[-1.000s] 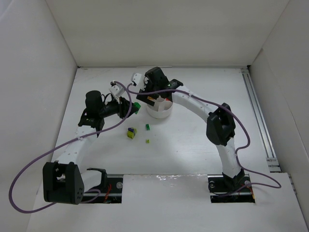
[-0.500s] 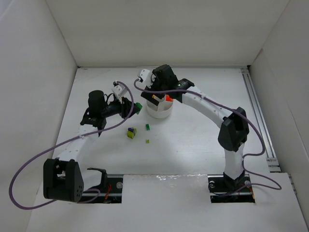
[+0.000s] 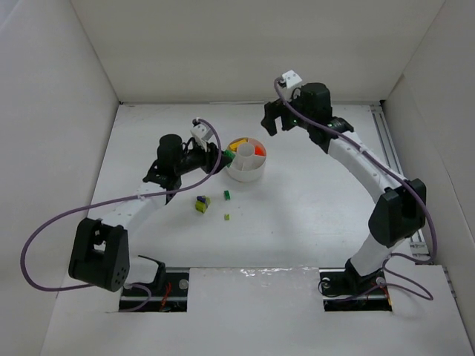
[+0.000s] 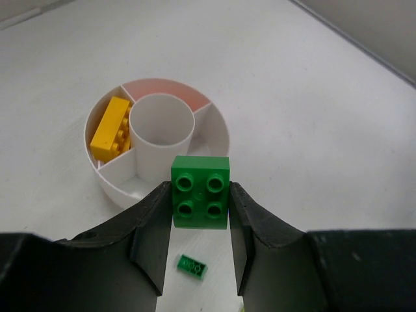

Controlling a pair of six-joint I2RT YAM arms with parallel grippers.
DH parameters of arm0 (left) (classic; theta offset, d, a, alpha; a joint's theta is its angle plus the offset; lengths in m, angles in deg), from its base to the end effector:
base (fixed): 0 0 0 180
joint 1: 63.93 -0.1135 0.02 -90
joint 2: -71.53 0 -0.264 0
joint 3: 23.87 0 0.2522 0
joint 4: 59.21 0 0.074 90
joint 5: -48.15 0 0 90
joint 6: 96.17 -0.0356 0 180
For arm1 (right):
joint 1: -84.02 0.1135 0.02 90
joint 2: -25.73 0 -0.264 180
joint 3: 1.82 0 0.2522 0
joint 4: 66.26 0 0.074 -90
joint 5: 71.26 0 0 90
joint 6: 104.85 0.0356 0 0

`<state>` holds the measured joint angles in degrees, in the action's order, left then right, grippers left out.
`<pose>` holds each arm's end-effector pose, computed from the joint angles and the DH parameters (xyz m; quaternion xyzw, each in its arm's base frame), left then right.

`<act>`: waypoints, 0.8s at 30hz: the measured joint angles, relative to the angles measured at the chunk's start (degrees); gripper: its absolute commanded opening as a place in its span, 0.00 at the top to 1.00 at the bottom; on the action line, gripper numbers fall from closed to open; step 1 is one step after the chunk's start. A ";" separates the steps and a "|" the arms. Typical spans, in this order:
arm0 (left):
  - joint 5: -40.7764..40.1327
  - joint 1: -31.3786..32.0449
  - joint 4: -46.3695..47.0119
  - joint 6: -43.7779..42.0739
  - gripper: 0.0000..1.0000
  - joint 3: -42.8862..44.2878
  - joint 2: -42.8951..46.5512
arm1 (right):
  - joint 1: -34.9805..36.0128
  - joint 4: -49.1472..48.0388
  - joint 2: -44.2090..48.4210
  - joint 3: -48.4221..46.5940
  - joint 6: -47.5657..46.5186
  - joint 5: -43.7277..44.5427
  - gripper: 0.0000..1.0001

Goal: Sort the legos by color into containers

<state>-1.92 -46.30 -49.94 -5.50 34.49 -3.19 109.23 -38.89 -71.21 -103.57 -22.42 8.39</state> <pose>0.2723 -0.1105 0.2846 0.3275 0.6634 -0.3516 0.5736 0.3627 0.1778 0.3549 -0.2818 0.7806 0.1589 0.5348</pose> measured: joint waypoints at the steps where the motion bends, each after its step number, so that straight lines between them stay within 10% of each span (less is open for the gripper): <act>1: -1.03 0.55 1.95 1.20 1.00 0.00 -0.74 | -1.46 -1.05 0.46 0.22 1.97 -1.88 0.00; 9: -7.96 3.19 14.88 13.46 1.00 -2.29 -7.82 | -9.18 -5.51 0.94 1.51 11.02 -19.63 0.00; 24: -11.56 3.28 25.88 20.87 0.97 -3.82 -12.59 | -8.31 -7.67 0.94 3.06 10.95 -22.47 0.00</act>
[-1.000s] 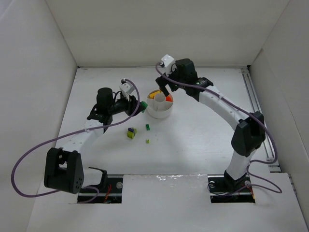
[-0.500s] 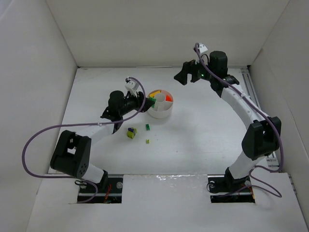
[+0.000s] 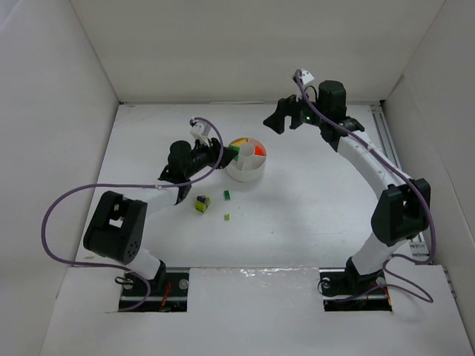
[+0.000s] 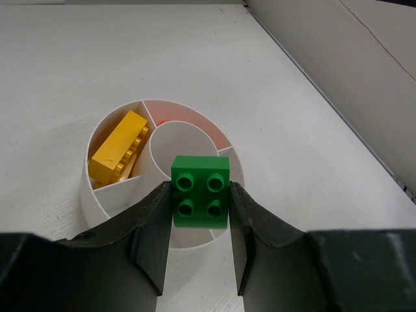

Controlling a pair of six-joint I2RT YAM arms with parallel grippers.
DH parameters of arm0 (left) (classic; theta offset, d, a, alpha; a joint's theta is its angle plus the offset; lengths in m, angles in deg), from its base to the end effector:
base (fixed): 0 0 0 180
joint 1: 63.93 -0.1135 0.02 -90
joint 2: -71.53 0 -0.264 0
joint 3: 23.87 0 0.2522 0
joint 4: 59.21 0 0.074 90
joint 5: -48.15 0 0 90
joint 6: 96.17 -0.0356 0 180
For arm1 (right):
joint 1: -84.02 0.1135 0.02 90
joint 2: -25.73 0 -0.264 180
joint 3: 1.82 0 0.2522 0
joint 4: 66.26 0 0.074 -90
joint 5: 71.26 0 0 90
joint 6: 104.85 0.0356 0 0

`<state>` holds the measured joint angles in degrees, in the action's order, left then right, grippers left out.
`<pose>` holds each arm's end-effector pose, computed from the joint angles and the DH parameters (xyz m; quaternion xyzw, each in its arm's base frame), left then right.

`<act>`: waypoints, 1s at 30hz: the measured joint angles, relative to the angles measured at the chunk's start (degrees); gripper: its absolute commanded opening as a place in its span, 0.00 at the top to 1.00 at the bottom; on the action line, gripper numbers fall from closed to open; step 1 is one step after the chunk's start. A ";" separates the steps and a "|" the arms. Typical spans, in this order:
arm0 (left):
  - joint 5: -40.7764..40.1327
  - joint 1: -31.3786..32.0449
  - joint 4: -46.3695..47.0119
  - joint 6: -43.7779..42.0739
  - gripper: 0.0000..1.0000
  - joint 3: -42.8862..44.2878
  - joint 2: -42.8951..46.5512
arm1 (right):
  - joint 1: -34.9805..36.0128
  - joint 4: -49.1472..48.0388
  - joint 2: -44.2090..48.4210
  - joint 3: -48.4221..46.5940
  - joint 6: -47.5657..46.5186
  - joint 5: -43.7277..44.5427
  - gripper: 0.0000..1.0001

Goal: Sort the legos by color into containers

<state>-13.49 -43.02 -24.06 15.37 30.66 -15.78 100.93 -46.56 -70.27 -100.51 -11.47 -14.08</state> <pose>0.2975 -0.1317 0.2450 0.1731 0.6722 -0.4114 0.5907 0.3760 0.1345 0.3575 -0.2577 0.7460 0.3241 0.5216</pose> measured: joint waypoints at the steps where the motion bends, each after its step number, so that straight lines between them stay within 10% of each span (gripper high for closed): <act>1: -0.09 0.00 0.15 -0.02 0.97 0.00 -0.31 | 0.00 -0.09 0.00 0.07 -0.20 -0.17 0.00; 9: -0.42 0.00 0.20 -0.02 0.91 0.00 -2.75 | 0.00 -0.46 0.00 0.94 -1.31 -0.81 0.00; 21: 0.02 -0.39 0.74 -0.02 0.44 0.13 -4.96 | 0.15 -0.48 1.09 4.76 -3.65 -1.73 0.00; 30: 0.00 -3.26 -0.28 -0.79 0.42 1.68 0.04 | 6.93 -0.59 9.25 14.12 -7.19 -0.94 0.06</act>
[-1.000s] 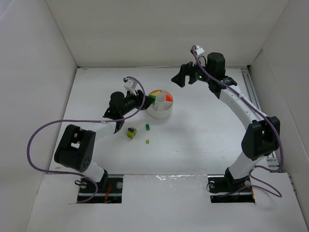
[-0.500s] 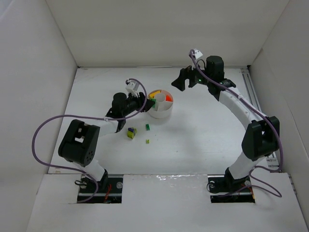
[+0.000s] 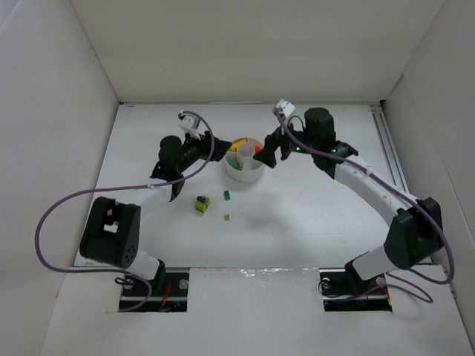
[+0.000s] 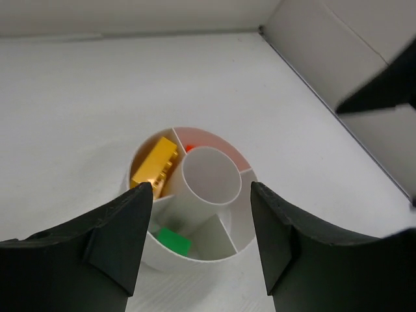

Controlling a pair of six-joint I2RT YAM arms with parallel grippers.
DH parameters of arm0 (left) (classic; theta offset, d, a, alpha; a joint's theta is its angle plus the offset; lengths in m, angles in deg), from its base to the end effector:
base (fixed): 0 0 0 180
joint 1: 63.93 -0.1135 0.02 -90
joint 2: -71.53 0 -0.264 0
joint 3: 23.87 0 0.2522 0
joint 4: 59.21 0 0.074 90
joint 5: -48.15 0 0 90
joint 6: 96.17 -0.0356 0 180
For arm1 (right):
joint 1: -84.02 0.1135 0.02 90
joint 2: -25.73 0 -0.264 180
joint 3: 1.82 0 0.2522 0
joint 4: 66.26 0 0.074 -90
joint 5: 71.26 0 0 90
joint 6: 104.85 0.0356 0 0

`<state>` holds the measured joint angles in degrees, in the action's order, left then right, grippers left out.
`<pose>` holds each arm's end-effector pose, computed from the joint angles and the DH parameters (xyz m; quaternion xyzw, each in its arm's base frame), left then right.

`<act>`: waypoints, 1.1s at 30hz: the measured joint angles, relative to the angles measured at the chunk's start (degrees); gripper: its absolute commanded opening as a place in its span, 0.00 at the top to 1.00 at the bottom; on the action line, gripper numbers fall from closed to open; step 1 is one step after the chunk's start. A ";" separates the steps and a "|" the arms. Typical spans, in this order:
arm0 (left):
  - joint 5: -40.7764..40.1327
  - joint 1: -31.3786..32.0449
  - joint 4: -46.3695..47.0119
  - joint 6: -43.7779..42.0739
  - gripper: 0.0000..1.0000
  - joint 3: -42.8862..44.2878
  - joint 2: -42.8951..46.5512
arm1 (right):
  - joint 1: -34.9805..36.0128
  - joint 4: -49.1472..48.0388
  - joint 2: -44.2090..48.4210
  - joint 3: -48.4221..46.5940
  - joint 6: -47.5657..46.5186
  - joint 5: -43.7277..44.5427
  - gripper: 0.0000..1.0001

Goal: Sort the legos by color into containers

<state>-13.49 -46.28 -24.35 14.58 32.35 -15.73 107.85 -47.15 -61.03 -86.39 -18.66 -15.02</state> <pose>0.3080 -0.1157 0.2542 0.1609 0.6669 -0.3909 0.6136 0.3155 0.1610 0.3298 -0.3478 0.7280 0.3299 0.4900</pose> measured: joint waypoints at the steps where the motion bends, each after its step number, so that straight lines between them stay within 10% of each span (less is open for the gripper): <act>1: -0.59 -0.90 -0.81 -0.50 0.42 0.09 2.12 | 1.95 0.00 1.46 1.33 -0.70 0.24 0.07; 12: -19.76 -8.66 -18.82 -9.01 0.42 3.65 25.44 | 23.71 0.09 3.80 7.61 -4.28 9.11 0.44; 33: -33.42 -10.51 -36.30 -10.78 0.42 -2.64 39.19 | 38.84 15.10 -22.21 -9.35 24.83 51.93 0.44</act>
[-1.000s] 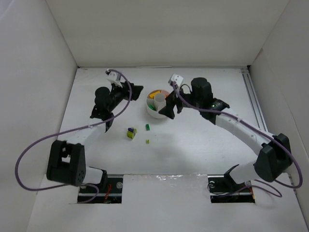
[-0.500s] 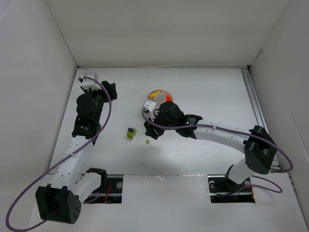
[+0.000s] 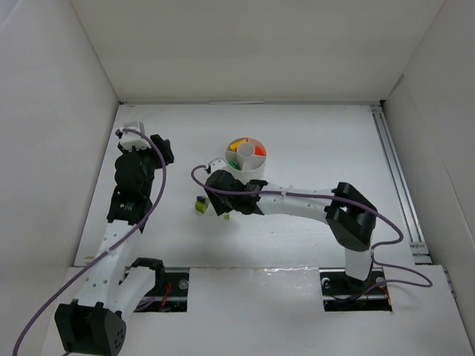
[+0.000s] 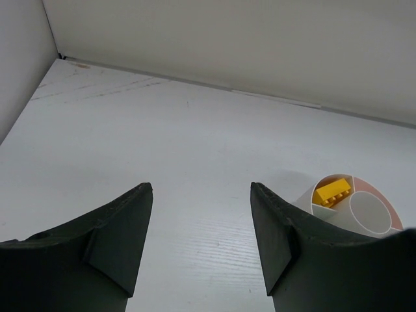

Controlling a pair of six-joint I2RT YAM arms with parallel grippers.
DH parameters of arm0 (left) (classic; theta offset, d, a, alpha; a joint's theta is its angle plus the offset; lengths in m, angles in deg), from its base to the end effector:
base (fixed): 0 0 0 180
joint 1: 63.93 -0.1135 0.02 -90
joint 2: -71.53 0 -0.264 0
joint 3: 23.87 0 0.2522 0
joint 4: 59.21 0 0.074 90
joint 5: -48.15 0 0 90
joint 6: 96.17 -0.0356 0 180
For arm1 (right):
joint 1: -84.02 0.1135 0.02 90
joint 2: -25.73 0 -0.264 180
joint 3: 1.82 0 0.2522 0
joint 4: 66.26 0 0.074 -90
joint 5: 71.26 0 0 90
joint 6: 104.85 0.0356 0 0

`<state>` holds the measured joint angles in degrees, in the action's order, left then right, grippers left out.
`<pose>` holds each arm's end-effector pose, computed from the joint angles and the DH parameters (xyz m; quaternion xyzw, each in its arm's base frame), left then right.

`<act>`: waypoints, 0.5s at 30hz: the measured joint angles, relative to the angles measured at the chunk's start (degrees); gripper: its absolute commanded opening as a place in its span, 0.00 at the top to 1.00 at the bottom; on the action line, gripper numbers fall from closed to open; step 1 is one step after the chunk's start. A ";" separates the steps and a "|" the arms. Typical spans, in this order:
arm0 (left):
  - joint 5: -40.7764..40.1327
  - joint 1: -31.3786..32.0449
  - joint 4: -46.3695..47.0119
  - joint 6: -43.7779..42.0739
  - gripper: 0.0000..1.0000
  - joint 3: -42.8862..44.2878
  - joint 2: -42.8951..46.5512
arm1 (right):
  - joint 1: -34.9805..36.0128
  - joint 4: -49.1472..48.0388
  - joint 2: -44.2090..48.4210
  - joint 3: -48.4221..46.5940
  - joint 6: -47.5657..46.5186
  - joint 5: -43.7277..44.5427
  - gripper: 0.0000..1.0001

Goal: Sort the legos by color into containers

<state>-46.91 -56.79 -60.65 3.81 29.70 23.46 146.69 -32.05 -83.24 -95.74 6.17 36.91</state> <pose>0.2026 -0.0222 0.3418 -0.0492 0.6799 -0.0791 0.7273 0.2026 0.3678 0.2160 -0.2777 0.8848 0.1190 0.3548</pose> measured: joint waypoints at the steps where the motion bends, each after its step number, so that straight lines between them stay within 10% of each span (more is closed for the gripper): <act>1: 0.00 -0.07 -0.15 -0.09 0.42 -0.04 0.17 | -0.09 0.55 0.00 -0.04 1.09 0.83 0.44; 15: 0.33 -0.11 -0.11 -0.50 0.41 -1.81 0.68 | -2.03 2.27 -4.07 -4.76 6.93 4.09 0.43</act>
<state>-46.58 -56.90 -60.76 3.31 27.89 24.13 144.66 -29.77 -87.30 -100.51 13.10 41.00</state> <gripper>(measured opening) 0.593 0.569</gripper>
